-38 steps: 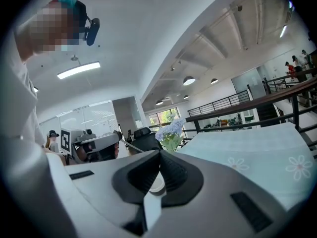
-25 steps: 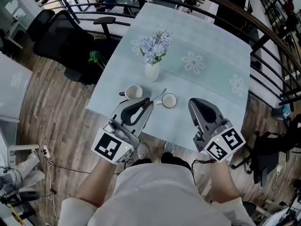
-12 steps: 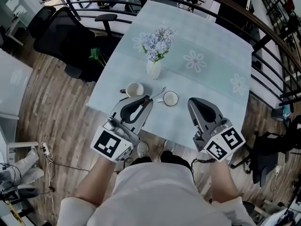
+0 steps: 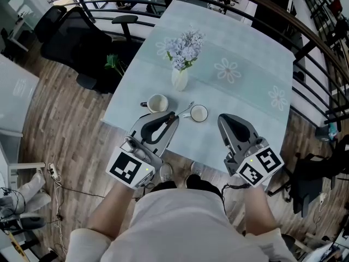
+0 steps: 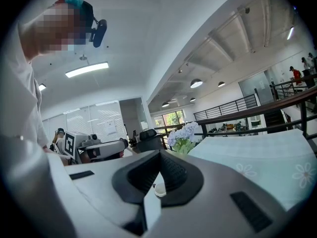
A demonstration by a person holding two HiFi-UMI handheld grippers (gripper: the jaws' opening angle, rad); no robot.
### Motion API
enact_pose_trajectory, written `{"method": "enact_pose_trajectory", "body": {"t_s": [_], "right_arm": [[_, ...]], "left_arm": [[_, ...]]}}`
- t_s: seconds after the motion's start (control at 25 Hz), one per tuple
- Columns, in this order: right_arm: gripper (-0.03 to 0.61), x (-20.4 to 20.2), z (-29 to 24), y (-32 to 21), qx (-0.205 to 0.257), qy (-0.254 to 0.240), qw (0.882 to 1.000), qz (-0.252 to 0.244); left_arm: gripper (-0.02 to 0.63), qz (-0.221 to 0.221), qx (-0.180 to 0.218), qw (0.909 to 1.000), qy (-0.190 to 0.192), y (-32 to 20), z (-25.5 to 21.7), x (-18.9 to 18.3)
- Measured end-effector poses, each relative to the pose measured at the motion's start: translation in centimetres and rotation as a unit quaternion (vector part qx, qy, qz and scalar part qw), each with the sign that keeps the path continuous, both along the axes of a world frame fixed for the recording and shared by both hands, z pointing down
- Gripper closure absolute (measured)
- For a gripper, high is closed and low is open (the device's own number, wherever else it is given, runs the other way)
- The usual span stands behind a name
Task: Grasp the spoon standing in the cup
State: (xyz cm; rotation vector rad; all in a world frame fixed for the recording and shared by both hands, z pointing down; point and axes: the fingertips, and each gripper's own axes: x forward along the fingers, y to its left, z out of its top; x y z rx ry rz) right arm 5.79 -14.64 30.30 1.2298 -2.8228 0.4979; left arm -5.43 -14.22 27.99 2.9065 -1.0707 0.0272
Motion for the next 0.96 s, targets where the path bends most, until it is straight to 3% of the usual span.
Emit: {"method": "enact_pose_trajectory", "body": {"t_s": [0.96], "right_arm": [[0.558,1.3,1.5,1.0,-0.014,-0.003,1.0,0.009]], "left_arm": [[0.564,0.01,-0.012,0.9999,-0.003,0.9,1.1,1.8]]}}
